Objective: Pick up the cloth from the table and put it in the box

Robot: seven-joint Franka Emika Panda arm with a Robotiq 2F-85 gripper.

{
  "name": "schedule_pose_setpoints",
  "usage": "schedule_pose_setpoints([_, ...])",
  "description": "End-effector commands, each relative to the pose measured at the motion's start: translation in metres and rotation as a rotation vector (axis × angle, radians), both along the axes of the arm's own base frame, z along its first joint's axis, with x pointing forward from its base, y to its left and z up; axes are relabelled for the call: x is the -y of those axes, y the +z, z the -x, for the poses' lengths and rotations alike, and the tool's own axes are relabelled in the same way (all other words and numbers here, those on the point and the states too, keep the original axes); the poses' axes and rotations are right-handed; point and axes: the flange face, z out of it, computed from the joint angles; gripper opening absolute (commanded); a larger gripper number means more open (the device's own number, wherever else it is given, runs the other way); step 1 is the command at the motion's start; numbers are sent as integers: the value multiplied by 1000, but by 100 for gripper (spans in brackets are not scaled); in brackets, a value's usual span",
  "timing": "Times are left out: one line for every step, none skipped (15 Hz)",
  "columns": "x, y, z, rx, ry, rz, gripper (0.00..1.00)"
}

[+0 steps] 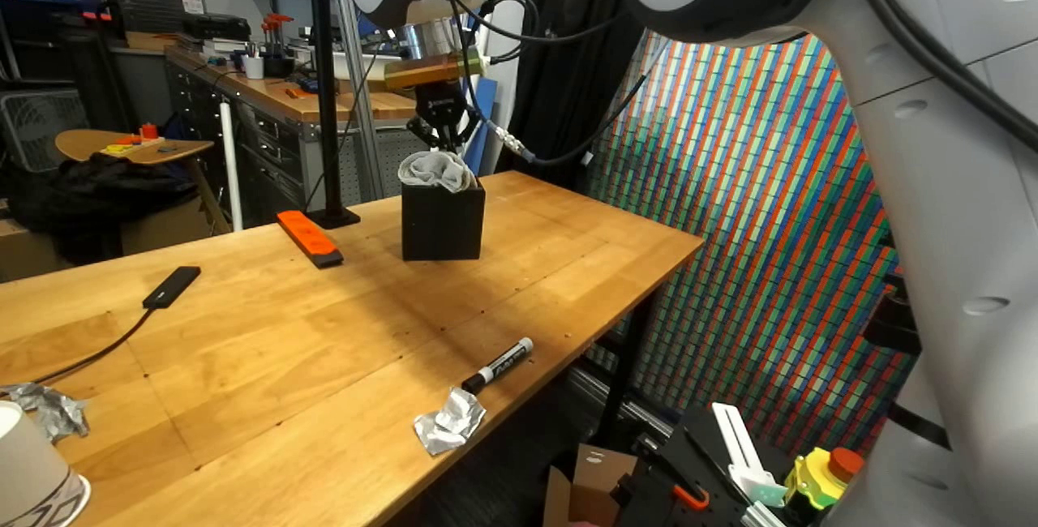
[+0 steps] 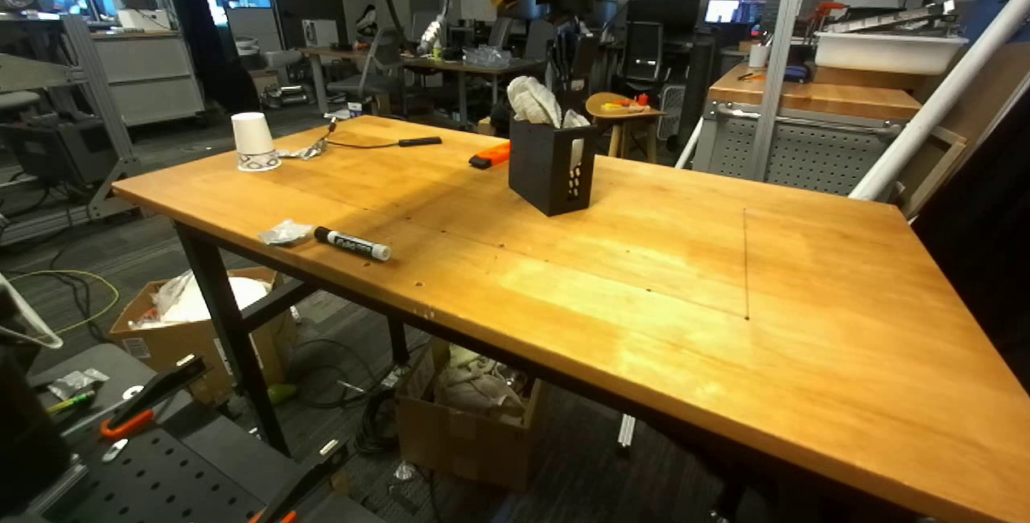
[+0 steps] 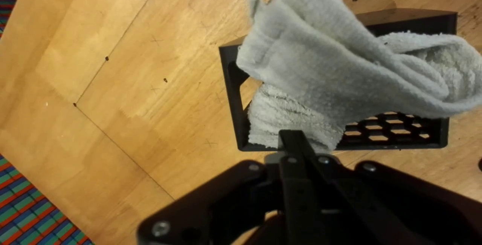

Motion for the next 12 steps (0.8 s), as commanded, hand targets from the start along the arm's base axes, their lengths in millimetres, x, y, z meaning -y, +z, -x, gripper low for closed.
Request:
schedule_pose_setpoints([2, 16, 0, 14, -28, -5, 4])
schedule_pose_setpoints([2, 18, 2, 8, -40, -12, 6])
schedule_pose_setpoints([-1, 17, 4, -1, -55, -16, 5])
schedule_pose_setpoints([0, 16, 5, -17, -74, -22, 6])
schedule_pose_setpoints([-1, 12, 7, -35, -94, -29, 5])
schedule_pose_setpoints([-4, 6, 8, -54, -107, -41, 5])
schedule_pose_setpoints([-3, 1, 9, -72, -116, -52, 4])
schedule_pose_setpoints([-3, -4, 9, -82, -121, -68, 4])
schedule_pose_setpoints([-5, -11, 8, -84, -125, -82, 4])
schedule_pose_setpoints([-4, -18, 7, -86, -125, -98, 4])
schedule_pose_setpoints([-3, -27, 5, -87, -126, -111, 5])
schedule_pose_setpoints([-3, -35, 4, -90, -131, -123, 5])
